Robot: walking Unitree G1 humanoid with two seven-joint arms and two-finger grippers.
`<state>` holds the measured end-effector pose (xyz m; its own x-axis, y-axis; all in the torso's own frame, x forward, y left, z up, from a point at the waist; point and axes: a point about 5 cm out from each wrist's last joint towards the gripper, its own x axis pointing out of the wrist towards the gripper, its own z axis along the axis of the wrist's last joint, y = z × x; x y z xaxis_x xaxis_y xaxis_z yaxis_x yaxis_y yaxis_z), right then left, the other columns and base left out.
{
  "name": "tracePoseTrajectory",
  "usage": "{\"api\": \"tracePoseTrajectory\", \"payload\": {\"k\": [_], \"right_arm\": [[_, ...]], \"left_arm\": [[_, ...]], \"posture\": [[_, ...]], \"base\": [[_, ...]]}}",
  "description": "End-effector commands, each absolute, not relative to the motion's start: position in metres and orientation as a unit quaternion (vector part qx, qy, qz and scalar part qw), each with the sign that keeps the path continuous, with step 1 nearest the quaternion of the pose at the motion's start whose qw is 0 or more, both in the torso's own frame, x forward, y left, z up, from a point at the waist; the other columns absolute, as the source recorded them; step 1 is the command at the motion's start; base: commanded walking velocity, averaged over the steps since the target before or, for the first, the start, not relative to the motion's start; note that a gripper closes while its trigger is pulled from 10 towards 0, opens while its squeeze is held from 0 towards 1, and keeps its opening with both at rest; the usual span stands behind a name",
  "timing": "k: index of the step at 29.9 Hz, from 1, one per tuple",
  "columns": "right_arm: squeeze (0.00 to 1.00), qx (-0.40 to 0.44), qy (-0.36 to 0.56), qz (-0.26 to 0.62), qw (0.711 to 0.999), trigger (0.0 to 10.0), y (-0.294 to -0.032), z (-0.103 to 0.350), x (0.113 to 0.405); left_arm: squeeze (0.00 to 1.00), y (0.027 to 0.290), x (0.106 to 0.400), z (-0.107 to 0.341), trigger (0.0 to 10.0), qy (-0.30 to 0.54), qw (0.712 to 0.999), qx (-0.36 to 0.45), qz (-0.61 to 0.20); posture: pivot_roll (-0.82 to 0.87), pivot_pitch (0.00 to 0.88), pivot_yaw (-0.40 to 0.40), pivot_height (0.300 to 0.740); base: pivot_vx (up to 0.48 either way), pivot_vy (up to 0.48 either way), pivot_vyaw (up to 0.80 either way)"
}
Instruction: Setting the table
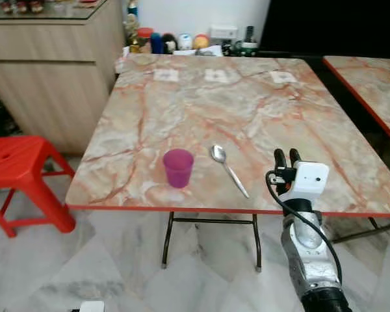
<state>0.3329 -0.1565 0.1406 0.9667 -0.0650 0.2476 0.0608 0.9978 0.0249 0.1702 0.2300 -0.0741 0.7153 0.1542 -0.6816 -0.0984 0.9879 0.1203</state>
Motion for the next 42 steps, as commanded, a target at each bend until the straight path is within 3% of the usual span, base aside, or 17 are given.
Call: {"api": "tracePoseTrajectory", "payload": {"k": [1,11,25,42], "right_arm": [[0.0,0.005,-0.128,-0.032,0.991,10.0,-0.157,0.142,0.333],[0.0,0.006,-0.127,-0.034,0.991,10.0,-0.157,0.141,0.332],[0.0,0.013,-0.123,-0.038,0.992,10.0,-0.159,0.139,0.333],[0.0,0.0,-0.074,-0.072,0.995,10.0,-0.18,0.124,0.308]], "left_arm": [[0.0,0.23,0.162,-0.078,10.0,0.382,0.921,0.037,0.066],[0.0,0.229,0.164,-0.077,10.0,0.378,0.923,0.036,0.063],[0.0,0.228,0.166,-0.076,10.0,0.374,0.925,0.038,0.061],[0.0,0.228,0.162,-0.077,10.0,0.376,0.924,0.04,0.06]], "posture": [[0.04,0.097,-0.03,0.74],[0.04,0.091,-0.028,0.74],[0.04,0.091,-0.028,0.74],[0.03,0.104,-0.033,0.74]], "base": [[0.0,0.0,0.8],[0.102,0.0,0.77],[0.339,0.0,0.0],[0.0,0.0,0.0]]}}
